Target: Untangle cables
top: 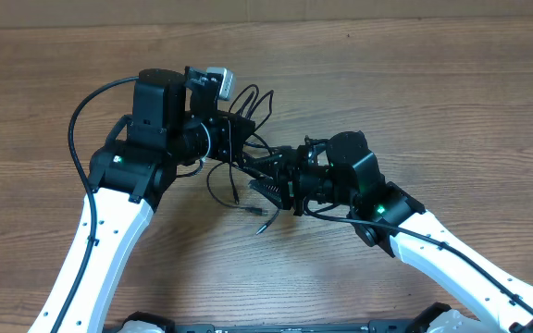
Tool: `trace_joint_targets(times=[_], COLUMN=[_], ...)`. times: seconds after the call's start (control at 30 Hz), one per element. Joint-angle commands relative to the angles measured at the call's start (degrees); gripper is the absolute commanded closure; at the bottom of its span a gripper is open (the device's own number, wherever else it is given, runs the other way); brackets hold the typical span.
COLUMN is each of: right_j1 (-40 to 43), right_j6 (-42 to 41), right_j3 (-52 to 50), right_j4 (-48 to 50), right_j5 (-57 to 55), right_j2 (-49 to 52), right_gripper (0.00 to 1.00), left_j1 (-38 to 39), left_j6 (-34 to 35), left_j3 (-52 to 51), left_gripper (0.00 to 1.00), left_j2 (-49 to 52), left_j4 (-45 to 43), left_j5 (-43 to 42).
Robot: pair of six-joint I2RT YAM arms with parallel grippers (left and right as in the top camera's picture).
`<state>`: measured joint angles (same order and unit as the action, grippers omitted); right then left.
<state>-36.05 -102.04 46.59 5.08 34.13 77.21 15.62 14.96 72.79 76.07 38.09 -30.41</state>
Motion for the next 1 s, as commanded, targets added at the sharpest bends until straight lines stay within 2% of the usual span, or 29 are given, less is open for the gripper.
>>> trace_joint_targets(times=[0.0, 0.2, 0.33, 0.47, 0.7, 0.83, 0.97], right_j1=[-0.2, -0.2, -0.2, -0.2, -0.2, -0.2, -0.2], right_j6=[-0.2, -0.2, -0.2, -0.2, -0.2, 0.4, 5.0], right_j3=[0.6, 0.6, 0.6, 0.7, 0.6, 0.6, 0.7], right_j4=[0.2, 0.2, 0.2, 0.2, 0.1, 0.6, 5.0], right_j5=[-4.2, -5.1, -5.1, -4.0, -2.9, 0.4, 3.5], right_j2=[-0.5, -0.5, -0.5, -0.5, -0.5, -0.5, -0.5], right_gripper=[0.65, 0.66, 0.83, 0.96, 0.96, 0.96, 0.96], left_j1=[-0.1, 1.1, 2.4, 2.4, 2.4, 2.4, 2.4], left_j6=[-1.4, -1.5, -2.2, -1.8, 2.2, 9.8, 16.8], left_j3=[0.8, 0.8, 0.8, 0.8, 0.8, 0.8, 0.8], left_gripper=[0.96, 0.96, 0.96, 0.96, 0.96, 0.96, 0.96], left_j2=[-1.4, -1.4, -1.4, -1.4, -1.4, -1.4, -1.4], left_j4=[-0.3, 0.7, 0.6, 0.7, 0.7, 1.6, 4.7], left_j5=[-4.2, -4.7, -4.9, -2.6, 0.9, 9.1, 17.5])
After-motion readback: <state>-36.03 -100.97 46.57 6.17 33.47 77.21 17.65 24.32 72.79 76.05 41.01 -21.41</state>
